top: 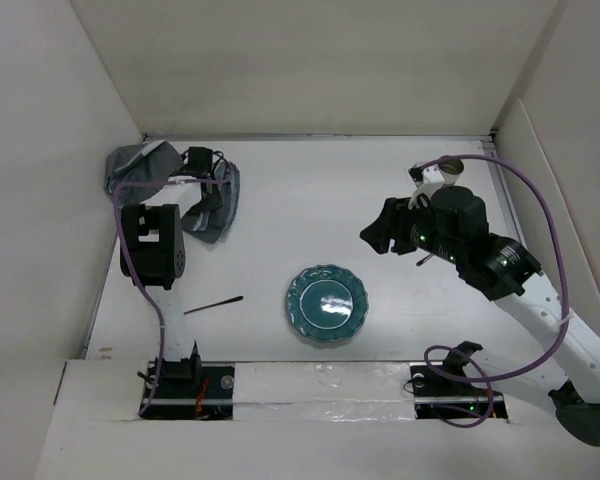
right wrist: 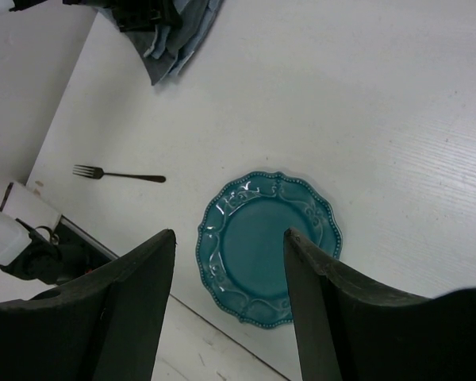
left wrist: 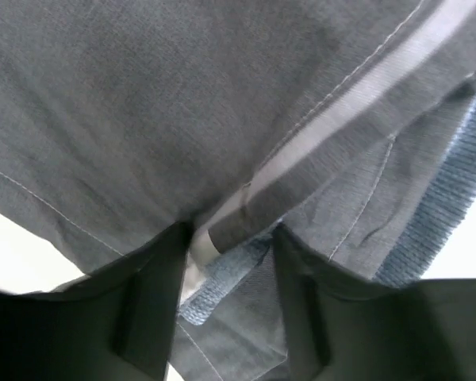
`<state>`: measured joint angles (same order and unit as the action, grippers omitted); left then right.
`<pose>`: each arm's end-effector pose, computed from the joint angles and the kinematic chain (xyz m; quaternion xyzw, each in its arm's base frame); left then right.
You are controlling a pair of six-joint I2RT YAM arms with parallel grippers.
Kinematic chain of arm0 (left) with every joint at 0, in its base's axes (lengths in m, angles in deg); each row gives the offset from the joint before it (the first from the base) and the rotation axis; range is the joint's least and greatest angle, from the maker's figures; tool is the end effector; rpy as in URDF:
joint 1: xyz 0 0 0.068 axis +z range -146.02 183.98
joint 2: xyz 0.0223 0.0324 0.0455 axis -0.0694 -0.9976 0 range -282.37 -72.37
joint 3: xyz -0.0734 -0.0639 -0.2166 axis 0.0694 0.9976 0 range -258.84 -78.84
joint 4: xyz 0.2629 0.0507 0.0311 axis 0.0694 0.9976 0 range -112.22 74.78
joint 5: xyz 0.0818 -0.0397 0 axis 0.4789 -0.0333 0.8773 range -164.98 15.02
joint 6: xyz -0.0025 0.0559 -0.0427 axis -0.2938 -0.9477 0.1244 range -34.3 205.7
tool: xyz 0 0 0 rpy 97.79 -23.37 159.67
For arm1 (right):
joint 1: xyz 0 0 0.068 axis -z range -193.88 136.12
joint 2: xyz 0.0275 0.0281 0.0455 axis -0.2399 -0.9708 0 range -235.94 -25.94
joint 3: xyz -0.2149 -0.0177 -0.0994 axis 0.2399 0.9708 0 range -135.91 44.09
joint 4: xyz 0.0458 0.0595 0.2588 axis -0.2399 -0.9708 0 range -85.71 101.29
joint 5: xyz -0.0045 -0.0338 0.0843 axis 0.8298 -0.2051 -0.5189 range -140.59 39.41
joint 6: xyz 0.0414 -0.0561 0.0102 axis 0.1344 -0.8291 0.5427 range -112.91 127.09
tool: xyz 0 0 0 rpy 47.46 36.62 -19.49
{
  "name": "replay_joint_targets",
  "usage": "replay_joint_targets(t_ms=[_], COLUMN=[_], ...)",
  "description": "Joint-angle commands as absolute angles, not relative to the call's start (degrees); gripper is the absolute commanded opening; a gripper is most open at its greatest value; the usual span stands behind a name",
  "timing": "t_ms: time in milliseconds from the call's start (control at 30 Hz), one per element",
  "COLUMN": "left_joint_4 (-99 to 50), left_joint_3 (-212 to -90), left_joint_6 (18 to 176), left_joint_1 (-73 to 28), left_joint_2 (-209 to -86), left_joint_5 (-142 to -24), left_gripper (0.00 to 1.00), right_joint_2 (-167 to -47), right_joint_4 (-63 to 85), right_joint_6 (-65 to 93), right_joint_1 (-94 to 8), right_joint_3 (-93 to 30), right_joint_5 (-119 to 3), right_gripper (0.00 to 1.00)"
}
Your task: Set the dinner table for one person
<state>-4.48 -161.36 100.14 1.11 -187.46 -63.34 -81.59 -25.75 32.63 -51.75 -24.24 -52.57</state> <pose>0.4456 -0.0108 0.1331 -0.1285 0.9275 0.0435 0.3483 0.1928 0.1524 0.3611 -0.0996 0.8344 0.2971 0.4534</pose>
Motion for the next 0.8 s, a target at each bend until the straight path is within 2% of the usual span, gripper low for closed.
replay_joint_targets(t_ms=[0,33,100,133,400,600,767], left_joint_4=[-4.9,-4.82,-4.64,-4.82,-13.94,-25.72,-32.41], left_joint_3=[-161.55,-161.37,-161.55,-161.46,-159.0,-163.91,-169.35], left_joint_6=[99.94,99.94,100.2,100.38,111.18,124.63,131.66], left_joint_1=[1.26,1.26,1.26,1.26,-5.15,-14.9,-17.63], left_joint_2=[-187.07,-187.42,-187.95,-187.95,-182.06,-181.62,-183.81], left_joint_5=[-61.62,-62.49,-63.9,-65.91,-85.41,-92.9,-97.92], left_gripper=[0.42,0.28,0.07,0.0,0.0,0.0,0.0], right_joint_2=[-80.78,-80.87,-81.39,-81.39,-84.2,-87.81,-88.95], right_joint_4=[-25.19,-25.01,-24.75,-24.66,-21.32,-19.04,-18.68], right_joint_6=[33.28,33.29,33.29,33.29,32.85,31.44,30.91], right_joint_1=[-52.03,-52.03,-52.03,-52.03,-52.03,-52.03,-52.03], right_joint_3=[-23.5,-23.5,-23.41,-23.32,-22.44,-23.76,-24.9], right_joint_5=[-52.35,-52.35,-52.35,-52.35,-53.32,-54.28,-54.02], right_gripper=[0.62,0.62,0.62,0.62,0.62,0.61,0.59])
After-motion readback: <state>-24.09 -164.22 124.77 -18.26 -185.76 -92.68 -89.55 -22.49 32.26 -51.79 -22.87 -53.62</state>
